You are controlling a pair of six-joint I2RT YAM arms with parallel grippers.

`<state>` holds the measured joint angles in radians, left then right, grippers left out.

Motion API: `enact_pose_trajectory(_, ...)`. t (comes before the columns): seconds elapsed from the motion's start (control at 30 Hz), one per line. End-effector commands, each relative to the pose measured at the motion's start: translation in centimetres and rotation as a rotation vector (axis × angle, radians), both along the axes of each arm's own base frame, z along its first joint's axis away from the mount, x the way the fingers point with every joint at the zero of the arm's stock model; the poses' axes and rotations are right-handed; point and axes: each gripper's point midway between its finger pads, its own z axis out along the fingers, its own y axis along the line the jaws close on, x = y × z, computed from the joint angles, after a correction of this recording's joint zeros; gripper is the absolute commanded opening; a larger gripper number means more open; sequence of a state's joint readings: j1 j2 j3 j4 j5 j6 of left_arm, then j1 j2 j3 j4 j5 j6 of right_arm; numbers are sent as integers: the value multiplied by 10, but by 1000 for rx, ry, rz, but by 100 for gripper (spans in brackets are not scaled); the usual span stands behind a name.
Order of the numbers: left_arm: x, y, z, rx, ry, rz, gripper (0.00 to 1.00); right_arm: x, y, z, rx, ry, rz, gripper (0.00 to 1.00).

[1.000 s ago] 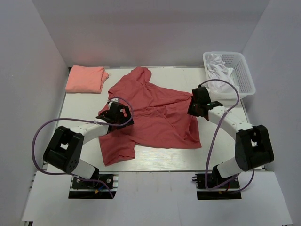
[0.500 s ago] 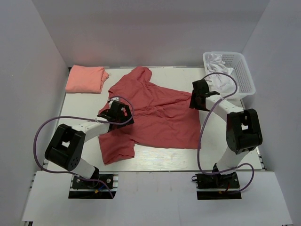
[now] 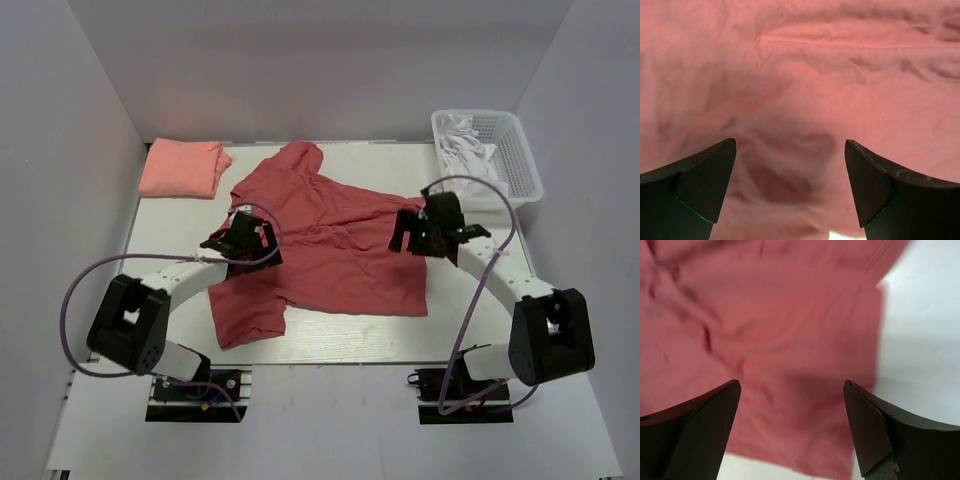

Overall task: Fold and stack the t-shirts
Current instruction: Flatten out the tshirt

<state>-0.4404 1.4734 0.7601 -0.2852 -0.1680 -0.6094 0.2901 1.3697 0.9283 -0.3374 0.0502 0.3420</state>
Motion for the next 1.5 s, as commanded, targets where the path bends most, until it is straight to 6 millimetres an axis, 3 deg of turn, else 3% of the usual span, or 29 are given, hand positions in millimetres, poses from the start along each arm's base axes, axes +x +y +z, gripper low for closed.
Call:
enact_pose_trajectory(0.0,-1,8,43,-2,-86,15,100,-51,38,-34,183,145,166,89)
enact_pose_trajectory(0.1,-13,16,46,-3,-105,21,100,-66,38,-54,199,198,150,89)
enact_pose_trajectory(0.23,-32,33,22,15,-88,67,100,-73,40,-72,227,230,151,89)
enact_pose_trajectory(0.37,-26,47,3,102,-23,135,100,-68,29,-96,156,313,100,89)
enact_pose_trajectory(0.5,-10,37,-1,82,10,144,100,-55,18,-112,129,386,21,89)
enact_pose_trajectory(0.53,-8,35,-10,84,23,130,100,-52,16,-113,127,389,7,89)
enact_pose_trajectory(0.57,-3,39,-12,96,26,148,100,-49,6,-119,125,408,-27,89)
enact_pose_trajectory(0.6,8,41,-8,106,7,154,100,-39,11,-113,126,384,-20,89)
enact_pose_trajectory(0.63,9,41,-20,129,43,145,100,-32,6,-112,106,369,-39,89)
enact_pose_trajectory(0.67,23,41,-16,137,28,154,100,-31,1,-112,91,381,-57,89)
enact_pose_trajectory(0.73,34,42,-21,157,41,146,100,-8,-10,-104,53,341,-106,89)
enact_pose_trajectory(0.77,36,43,-33,160,77,148,100,1,-14,-99,49,326,-124,89)
enact_pose_trajectory(0.83,55,42,-29,159,59,148,100,14,-24,-89,28,296,-143,89)
enact_pose_trajectory(0.9,65,36,-21,134,52,126,100,23,-33,-77,-23,274,-154,89)
enact_pose_trajectory(0.93,67,36,-14,131,32,120,100,32,-32,-60,-32,234,-130,89)
enact_pose_trajectory(1.0,66,31,3,96,-2,96,100,36,-32,-48,-41,190,-111,89)
enact_pose_trajectory(1.03,67,28,31,61,-68,93,100,34,-30,-32,-29,137,-91,89)
enact_pose_trajectory(1.1,54,33,48,44,-96,101,100,36,-16,-16,38,83,-36,89)
enact_pose_trajectory(1.13,46,35,69,18,-142,111,100,27,-11,-1,66,44,-4,89)
enact_pose_trajectory(1.23,21,47,84,17,-152,187,100,16,-4,20,96,-23,39,89)
enact_pose_trajectory(1.27,2,55,81,7,-123,238,100,8,-5,18,94,-23,38,89)
enact_pose_trajectory(1.47,-84,97,22,69,144,575,100,-14,-8,15,91,-15,32,89)
